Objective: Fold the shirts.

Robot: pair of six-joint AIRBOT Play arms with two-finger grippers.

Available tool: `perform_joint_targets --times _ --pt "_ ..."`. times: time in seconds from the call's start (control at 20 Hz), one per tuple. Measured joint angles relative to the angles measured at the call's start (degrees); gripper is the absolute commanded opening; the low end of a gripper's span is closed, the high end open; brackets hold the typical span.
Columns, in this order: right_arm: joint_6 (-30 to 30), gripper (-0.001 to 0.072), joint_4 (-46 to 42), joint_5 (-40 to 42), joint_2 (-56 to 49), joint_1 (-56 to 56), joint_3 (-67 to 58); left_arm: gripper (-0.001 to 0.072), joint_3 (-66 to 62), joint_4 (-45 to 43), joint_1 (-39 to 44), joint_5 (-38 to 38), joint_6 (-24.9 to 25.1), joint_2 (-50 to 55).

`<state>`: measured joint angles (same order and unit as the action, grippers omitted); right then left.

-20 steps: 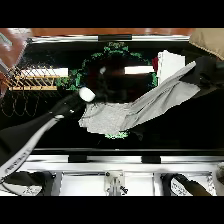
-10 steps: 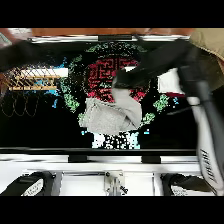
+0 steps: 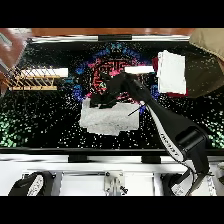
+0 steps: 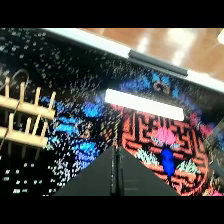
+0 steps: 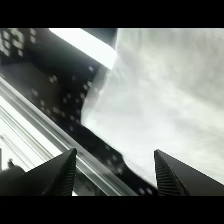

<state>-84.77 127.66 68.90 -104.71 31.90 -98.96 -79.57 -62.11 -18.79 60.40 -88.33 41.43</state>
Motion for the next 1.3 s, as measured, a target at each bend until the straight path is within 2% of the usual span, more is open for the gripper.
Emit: perform_joint_targets --times 0.2,0.25,0.35,0.45,0.7,0.95,1.0,1.1,1.15,1.3 --pt "-2.5 0.0597 -6.5 10.2 3.9 -9.8 0.2 0.0027 0.0 0.0 -1.2 1.2 0.0 -0.6" --pt "-2.8 0.0666 -9.6 13.2 5.2 -13.2 0.7 0.0027 0.0 -0.1 -1.2 1.5 0.0 -0.6" --pt "-2.9 0.0672 -14.9 17.3 7.3 -19.7 3.0 0.0027 0.0 -0.1 -1.4 1.7 0.2 -0.7" --pt "-3.0 0.0672 -16.0 19.6 8.5 -24.5 7.5 0.0027 0.1 -0.1 -1.5 1.9 0.4 -0.7" --pt "-3.7 0.0672 -9.6 12.7 8.4 -27.4 19.9 0.0027 1.9 0.0 -1.5 1.8 0.5 -0.7" --pt "-4.7 0.0671 -5.4 8.5 4.5 -25.5 23.4 0.0027 2.7 0.1 -1.5 1.6 0.6 -0.7" --pt "-5.3 0.0612 -3.9 8.1 4.0 -25.0 23.7 0.0027 2.8 0.1 -1.5 1.6 0.6 -0.7" --pt "-7.1 0.0229 -1.2 7.6 3.3 -24.0 24.0 0.0027 2.8 0.1 -1.5 1.6 0.6 -0.7" --pt "-7.6 0.008 0.1 7.5 3.2 -23.7 24.1 0.0027 2.9 0.1 -1.5 1.6 0.6 -0.7" --pt "-10.5 0.008 4.8 8.2 2.8 -23.4 22.9 0.0027 2.9 0.1 -1.5 1.6 0.6 -0.7"
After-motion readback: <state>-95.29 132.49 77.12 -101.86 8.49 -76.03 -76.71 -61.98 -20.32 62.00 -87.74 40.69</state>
